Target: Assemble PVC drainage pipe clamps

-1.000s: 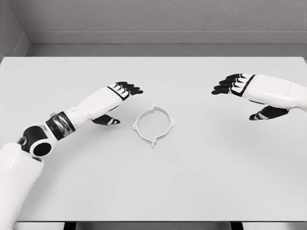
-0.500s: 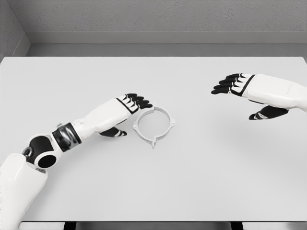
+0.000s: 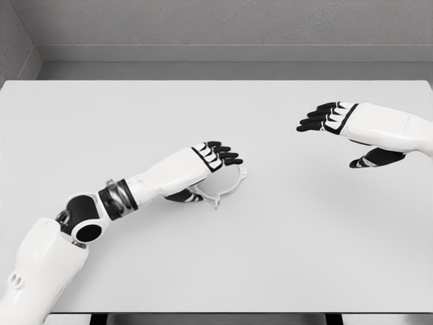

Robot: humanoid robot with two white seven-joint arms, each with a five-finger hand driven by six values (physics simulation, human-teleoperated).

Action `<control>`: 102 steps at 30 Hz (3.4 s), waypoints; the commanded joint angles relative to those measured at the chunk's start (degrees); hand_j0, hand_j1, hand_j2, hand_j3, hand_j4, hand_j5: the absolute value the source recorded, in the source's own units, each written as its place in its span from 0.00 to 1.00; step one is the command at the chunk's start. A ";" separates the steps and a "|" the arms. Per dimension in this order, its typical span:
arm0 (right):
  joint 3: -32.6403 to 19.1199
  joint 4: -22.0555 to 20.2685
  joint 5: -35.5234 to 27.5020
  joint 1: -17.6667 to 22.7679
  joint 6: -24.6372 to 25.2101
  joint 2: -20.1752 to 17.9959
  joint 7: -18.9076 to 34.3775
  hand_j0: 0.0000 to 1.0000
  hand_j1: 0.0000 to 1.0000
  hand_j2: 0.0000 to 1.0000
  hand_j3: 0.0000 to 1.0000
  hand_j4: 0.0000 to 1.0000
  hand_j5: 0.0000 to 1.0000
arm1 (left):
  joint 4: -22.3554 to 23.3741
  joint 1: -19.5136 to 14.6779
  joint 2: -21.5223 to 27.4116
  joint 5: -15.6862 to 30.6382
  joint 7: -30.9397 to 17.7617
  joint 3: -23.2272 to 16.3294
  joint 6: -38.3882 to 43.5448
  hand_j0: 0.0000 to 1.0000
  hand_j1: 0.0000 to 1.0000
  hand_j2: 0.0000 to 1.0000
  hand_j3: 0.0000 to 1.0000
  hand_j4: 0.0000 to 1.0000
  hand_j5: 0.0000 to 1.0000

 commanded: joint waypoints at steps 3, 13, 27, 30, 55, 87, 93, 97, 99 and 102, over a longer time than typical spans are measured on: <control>-0.01 -0.01 -0.37 0.00 0.15 -0.27 -0.03 1.00 1.00 1.00 1.00 1.00 1.00 | 0.08 0.09 -0.03 0.40 0.07 -0.49 0.09 1.00 1.00 1.00 1.00 1.00 1.00; -0.01 -0.01 -0.45 0.09 0.15 -0.36 -0.03 1.00 1.00 1.00 1.00 1.00 1.00 | 1.83 0.00 -0.12 0.31 0.07 -0.49 0.09 1.00 1.00 1.00 1.00 1.00 1.00; -0.01 -0.01 -0.45 0.00 0.15 -0.63 -0.03 1.00 1.00 1.00 1.00 1.00 1.00 | 3.42 -0.44 -2.23 -1.36 0.07 -0.49 0.09 1.00 1.00 1.00 1.00 1.00 1.00; -0.01 -0.01 -0.54 0.00 0.07 -0.89 -0.03 1.00 1.00 1.00 1.00 1.00 1.00 | 3.42 -0.44 -2.75 -1.89 -0.02 -0.41 0.09 1.00 1.00 1.00 1.00 1.00 1.00; -0.10 -0.01 -1.51 0.00 -0.11 -2.12 -0.03 1.00 1.00 1.00 1.00 1.00 1.00 | 3.33 -0.44 -4.34 -2.68 -0.02 -0.49 0.09 1.00 1.00 1.00 1.00 1.00 1.00; -0.10 -0.01 -1.86 0.18 -0.28 -2.21 -0.03 1.00 1.00 1.00 1.00 1.00 1.00 | 3.16 -0.79 -4.69 -2.50 0.07 0.21 0.09 1.00 1.00 1.00 1.00 1.00 1.00; -0.18 -0.01 -1.86 0.09 -0.28 -2.21 -0.03 1.00 1.00 1.00 1.00 1.00 1.00 | 1.04 0.09 -3.02 -1.98 0.07 3.11 0.09 1.00 1.00 1.00 1.00 1.00 1.00; -0.18 -0.01 -1.86 0.09 -0.28 -2.21 -0.03 1.00 1.00 1.00 1.00 1.00 1.00 | 1.04 0.18 -3.02 -1.98 0.07 3.11 0.09 1.00 1.00 1.00 1.00 1.00 1.00; -0.18 -0.01 -1.86 0.09 -0.28 -2.21 -0.03 1.00 1.00 1.00 1.00 1.00 1.00 | 1.22 0.17 -3.02 -1.98 0.07 4.25 0.09 1.00 1.00 1.00 1.00 1.00 1.00; -0.18 -0.01 -1.86 0.09 -0.28 -2.21 -0.03 1.00 1.00 1.00 1.00 1.00 1.00 | 2.10 0.17 -1.35 -2.15 0.07 12.24 0.09 1.00 1.00 1.00 1.00 1.00 1.00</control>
